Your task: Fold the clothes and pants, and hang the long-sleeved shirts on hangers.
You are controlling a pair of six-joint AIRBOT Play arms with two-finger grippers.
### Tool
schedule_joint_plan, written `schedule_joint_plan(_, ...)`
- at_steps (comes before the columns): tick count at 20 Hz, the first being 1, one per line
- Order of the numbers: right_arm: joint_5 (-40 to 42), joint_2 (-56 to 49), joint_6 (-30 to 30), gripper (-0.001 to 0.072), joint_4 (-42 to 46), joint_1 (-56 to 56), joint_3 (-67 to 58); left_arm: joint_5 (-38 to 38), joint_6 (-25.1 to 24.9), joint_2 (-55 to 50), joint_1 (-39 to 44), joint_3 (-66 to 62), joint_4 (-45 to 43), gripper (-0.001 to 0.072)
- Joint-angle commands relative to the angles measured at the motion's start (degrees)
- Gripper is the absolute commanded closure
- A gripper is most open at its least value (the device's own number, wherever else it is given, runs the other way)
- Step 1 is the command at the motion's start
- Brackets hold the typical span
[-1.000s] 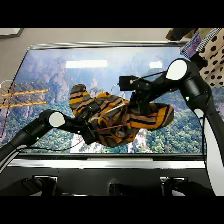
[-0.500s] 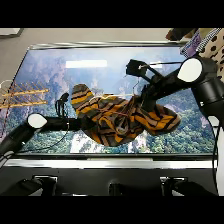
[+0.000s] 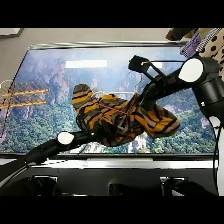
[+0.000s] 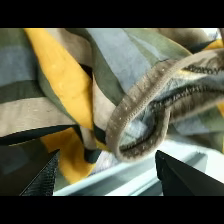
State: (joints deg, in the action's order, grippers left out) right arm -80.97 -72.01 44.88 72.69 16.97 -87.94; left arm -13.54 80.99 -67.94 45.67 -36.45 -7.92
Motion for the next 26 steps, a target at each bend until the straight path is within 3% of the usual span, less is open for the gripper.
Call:
schedule_joint_plan(1,-0.09,0.04,1.49,0.0689,0.07,0.02,0.0,11.63,0.07,-0.9,4.9,-0.04,6.05,0.005)
schedule_joint_plan(6,-0.07,0.04,2.16,0.0689,0.04,0.02,0.0,12.09,1.49,-2.78,5.16,-0.42,6.05,0.0077)
schedule_joint_plan(9,-0.31,0.04,4.04,0.0689,0.04,0.07,0.0,12.15,3.26,-3.74,5.11,-0.42,6.03,0.0336)
schedule_joint_plan(11,-0.59,0.04,4.98,0.0689,0.0,0.07,0.0,12.35,3.26,-3.8,5.09,-0.42,6.05,0.0397)
schedule_joint_plan(14,-1.49,0.04,7.04,0.0689,-0.02,0.07,0.0,12.28,3.28,-3.8,5.14,-0.42,6.05,0.0408)
schedule_joint_plan(16,-2.51,0.04,7.08,0.0689,-0.11,0.07,0.0,12.09,3.61,-3.8,5.14,-0.46,6.05,0.0465)
schedule_joint_plan(20,-3.04,0.04,8.35,0.0689,-0.15,0.07,0.0,12.31,3.41,-4.11,5.55,-2.71,5.99,0.0466)
schedule_joint_plan(21,-2.99,0.04,8.39,0.0689,-0.13,0.07,0.0,11.91,3.1,-4.52,5.62,-3.39,5.99,0.0492)
schedule_joint_plan(22,-3.08,0.04,8.52,0.0689,-0.13,0.07,0.0,11.45,2.34,-4.83,5.68,-3.63,5.99,0.0659)
schedule_joint_plan(26,-4.17,1.81,11.26,0.069,0.76,0.07,-0.02,8.7,2.36,-4.96,3.96,-3.52,5.97,0.0683)
